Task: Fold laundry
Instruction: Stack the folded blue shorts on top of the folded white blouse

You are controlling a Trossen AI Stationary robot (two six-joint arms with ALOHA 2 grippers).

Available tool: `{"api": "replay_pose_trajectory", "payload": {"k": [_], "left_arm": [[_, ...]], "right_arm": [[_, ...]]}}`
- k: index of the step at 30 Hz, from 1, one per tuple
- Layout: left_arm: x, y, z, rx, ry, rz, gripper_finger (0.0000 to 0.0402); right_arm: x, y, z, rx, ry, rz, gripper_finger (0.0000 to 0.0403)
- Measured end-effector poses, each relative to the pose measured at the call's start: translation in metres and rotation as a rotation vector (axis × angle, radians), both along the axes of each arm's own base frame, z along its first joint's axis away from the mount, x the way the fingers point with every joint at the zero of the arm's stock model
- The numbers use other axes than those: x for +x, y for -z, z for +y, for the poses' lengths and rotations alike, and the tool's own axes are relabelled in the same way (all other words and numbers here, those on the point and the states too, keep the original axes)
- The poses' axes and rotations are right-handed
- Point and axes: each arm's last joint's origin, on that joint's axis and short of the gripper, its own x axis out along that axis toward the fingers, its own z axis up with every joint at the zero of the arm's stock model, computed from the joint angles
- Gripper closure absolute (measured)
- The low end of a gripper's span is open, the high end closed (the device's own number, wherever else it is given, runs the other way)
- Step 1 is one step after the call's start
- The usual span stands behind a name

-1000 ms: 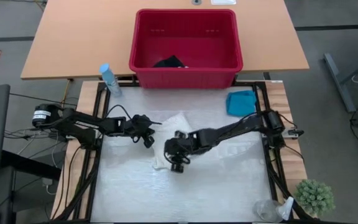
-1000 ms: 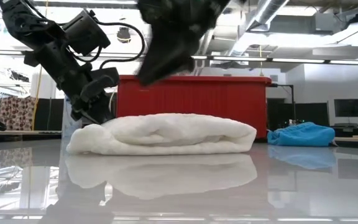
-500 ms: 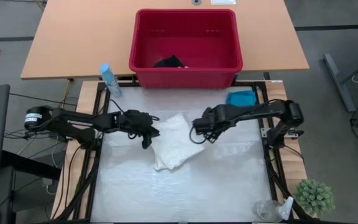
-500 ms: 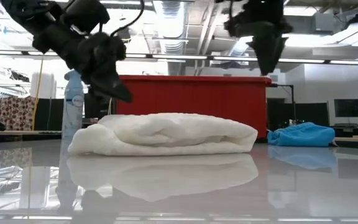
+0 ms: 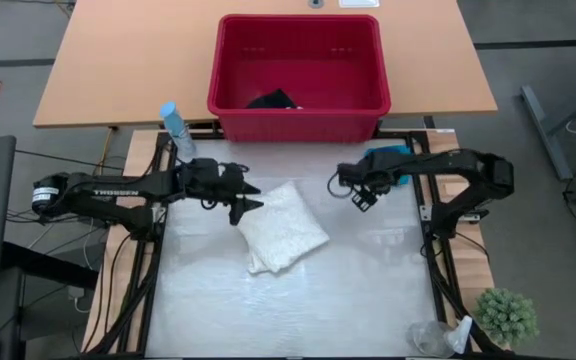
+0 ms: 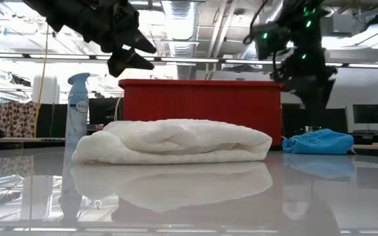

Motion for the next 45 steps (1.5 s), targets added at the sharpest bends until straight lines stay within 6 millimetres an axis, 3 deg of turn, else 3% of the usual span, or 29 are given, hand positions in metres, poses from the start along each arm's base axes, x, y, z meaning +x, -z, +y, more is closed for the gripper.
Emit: {"api": "replay_pose_trajectory", "payload": {"k": [11,23,28,33,40,45], "left_arm": [[-0.009,-0.002,0.032,-0.069,-0.159,0.053,0.018],[-0.014,0.003,0.039,-0.087,-0.23,0.104,0.018],[-0.015,0.003,0.039,-0.082,-0.234,0.107,0.018],[-0.015,0.004,0.039,-0.084,-0.235,0.112,0.018],[-0.015,0.004,0.039,-0.074,-0.26,0.116,0.018],[-0.015,0.004,0.04,-0.069,-0.268,0.116,0.018]], "right_arm": [[0.015,0.026,-0.05,-0.012,-0.14,-0.02,0.0105],[0.024,0.081,-0.072,0.036,-0.173,0.207,0.0105],[0.021,0.096,-0.08,0.078,-0.092,0.251,0.0115],[0.017,0.102,-0.085,0.13,0.008,0.227,0.0185],[0.012,0.103,-0.09,0.186,0.081,0.201,0.0373],[0.018,0.094,-0.091,0.192,0.084,0.2,0.0377]]}}
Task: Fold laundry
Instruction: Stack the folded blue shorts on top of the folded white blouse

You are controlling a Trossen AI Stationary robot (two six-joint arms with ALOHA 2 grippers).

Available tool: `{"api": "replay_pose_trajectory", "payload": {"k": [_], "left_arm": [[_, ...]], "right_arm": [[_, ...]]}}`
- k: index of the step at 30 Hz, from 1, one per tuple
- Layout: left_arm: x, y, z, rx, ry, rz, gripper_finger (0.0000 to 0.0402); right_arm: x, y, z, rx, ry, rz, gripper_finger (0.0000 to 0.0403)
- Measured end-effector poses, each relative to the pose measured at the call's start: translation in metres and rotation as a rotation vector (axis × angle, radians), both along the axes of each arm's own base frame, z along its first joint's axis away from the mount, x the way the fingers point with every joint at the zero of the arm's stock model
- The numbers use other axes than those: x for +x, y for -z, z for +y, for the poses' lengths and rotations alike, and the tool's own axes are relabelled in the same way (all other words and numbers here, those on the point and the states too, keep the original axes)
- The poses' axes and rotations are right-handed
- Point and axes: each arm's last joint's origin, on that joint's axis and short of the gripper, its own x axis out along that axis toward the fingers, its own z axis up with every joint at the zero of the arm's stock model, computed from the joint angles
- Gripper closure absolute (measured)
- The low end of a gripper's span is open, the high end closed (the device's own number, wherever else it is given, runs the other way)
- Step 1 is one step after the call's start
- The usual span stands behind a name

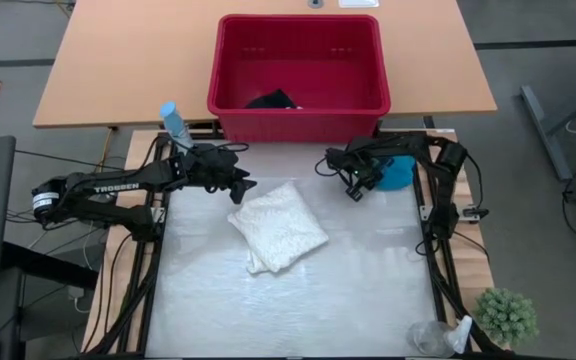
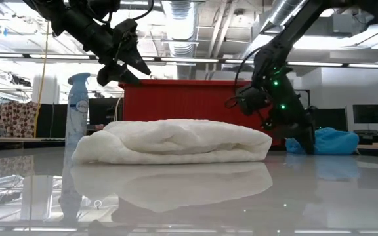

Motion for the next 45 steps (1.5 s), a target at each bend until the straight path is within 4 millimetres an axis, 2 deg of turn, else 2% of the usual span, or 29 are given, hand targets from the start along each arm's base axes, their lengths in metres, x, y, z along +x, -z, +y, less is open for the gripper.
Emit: {"api": "replay_pose_trajectory", "payload": {"k": [3,9,20,31,45], "left_arm": [[0.0,0.0,0.0,-0.016,-0.011,-0.006,0.018],[0.0,0.0,0.001,-0.021,-0.041,-0.004,0.018],[-0.002,0.002,0.002,0.002,-0.108,0.028,0.018],[-0.002,0.002,0.002,0.001,-0.108,0.029,0.018],[-0.002,0.002,0.002,0.0,-0.106,0.029,0.018]], "right_arm": [[0.011,-0.012,0.005,0.024,-0.033,-0.024,0.0377],[0.039,-0.046,0.027,0.047,-0.076,-0.18,0.0377],[0.085,-0.102,0.067,-0.011,-0.141,-0.384,0.0377],[0.108,-0.132,0.083,-0.068,-0.184,-0.551,0.0377],[0.131,-0.157,0.108,-0.119,-0.328,-0.725,0.0377]]}}
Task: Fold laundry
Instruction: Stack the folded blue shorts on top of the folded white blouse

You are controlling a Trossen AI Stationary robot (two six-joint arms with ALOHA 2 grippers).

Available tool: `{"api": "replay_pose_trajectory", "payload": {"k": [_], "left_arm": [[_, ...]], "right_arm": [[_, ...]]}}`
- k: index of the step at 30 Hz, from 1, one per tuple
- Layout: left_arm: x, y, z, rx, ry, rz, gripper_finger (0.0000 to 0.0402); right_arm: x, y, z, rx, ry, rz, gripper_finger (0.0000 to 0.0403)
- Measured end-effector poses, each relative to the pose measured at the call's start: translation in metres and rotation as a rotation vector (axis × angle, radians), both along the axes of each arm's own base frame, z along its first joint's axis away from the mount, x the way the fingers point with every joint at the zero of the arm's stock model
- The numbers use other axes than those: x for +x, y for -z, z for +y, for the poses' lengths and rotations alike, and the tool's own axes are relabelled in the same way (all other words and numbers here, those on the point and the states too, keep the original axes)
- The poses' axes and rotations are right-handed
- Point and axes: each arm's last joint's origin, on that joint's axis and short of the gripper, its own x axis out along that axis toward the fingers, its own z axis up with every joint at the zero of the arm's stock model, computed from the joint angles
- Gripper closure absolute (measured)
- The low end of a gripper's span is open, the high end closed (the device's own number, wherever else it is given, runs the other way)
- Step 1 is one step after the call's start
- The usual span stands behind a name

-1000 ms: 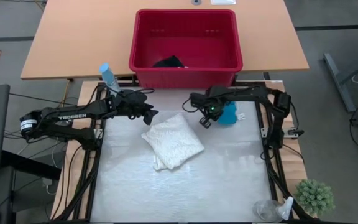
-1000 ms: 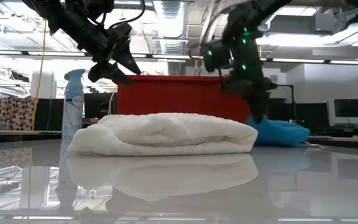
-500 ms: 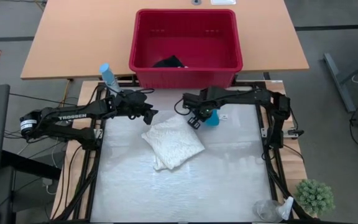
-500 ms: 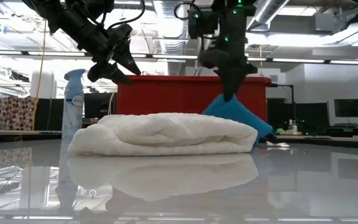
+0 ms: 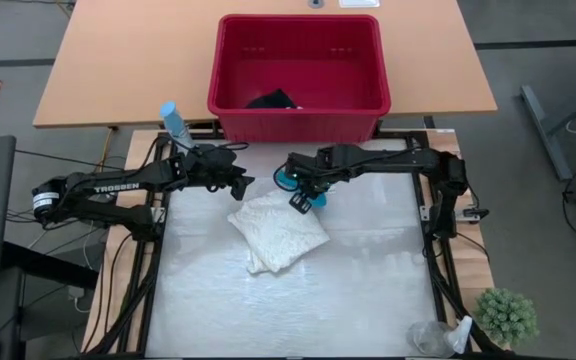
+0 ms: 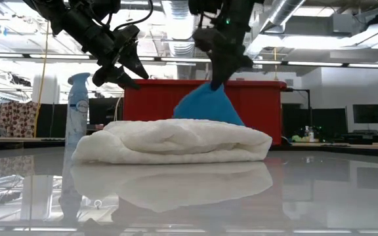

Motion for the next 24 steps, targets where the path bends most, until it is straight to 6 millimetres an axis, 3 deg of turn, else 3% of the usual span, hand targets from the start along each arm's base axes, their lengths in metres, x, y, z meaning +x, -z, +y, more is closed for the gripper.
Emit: {"api": "replay_pose_trajectory", "payload": {"k": [9,19,24], "left_arm": [[0.0,0.0,0.0,0.0,0.0,0.0,0.018],[-0.001,0.001,-0.001,0.006,0.019,0.022,0.018],[-0.001,0.002,-0.001,0.007,0.024,0.032,0.018]], "right_arm": [[0.008,-0.023,0.024,-0.075,-0.125,-0.064,0.0377],[0.034,0.007,0.067,-0.061,-0.315,-0.038,0.0377],[0.046,0.008,0.088,-0.098,-0.406,-0.049,0.0377]]}}
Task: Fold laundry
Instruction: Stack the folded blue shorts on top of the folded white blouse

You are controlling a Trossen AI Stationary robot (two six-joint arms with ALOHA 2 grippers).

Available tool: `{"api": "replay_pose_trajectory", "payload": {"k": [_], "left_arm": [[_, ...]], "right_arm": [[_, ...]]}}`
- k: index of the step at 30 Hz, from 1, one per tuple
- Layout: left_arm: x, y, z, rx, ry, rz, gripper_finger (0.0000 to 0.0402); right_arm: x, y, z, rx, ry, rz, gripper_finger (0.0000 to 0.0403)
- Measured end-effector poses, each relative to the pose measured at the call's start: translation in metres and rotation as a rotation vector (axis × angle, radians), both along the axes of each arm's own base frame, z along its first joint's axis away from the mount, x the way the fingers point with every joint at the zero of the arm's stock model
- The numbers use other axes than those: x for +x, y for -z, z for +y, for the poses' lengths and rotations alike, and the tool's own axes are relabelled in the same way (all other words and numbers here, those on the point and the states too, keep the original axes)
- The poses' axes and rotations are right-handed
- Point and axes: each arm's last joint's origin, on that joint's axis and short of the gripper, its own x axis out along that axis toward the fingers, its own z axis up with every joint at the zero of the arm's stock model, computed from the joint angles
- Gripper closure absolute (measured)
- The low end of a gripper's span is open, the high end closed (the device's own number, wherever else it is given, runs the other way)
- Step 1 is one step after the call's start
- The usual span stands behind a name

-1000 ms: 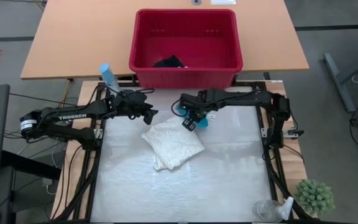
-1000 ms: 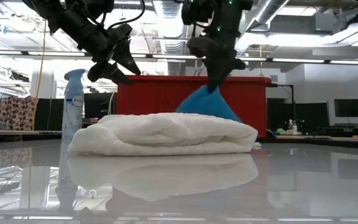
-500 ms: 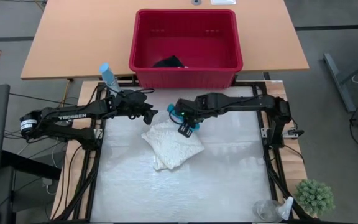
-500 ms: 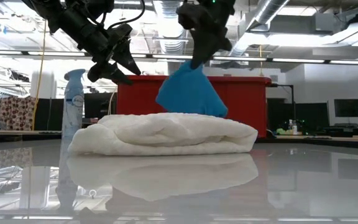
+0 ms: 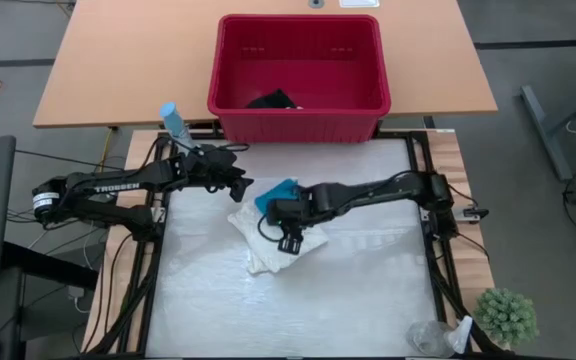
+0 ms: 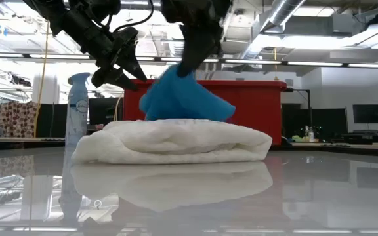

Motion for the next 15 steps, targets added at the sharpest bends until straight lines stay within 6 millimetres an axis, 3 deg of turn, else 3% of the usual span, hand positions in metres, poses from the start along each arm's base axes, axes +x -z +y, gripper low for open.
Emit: {"api": "replay_pose_trajectory", "payload": {"k": [6,11,15], "left_arm": [[0.0,0.0,0.0,0.007,0.005,0.0,0.018],[0.0,0.0,0.0,0.016,0.014,0.012,0.018],[-0.001,0.001,0.0,0.011,0.014,0.022,0.018]], "right_arm": [[0.021,0.008,0.012,-0.023,-0.087,0.054,0.0377],[0.037,0.022,0.011,0.099,-0.166,0.074,0.0377],[0.043,0.022,0.01,0.183,-0.208,0.033,0.0368]]}}
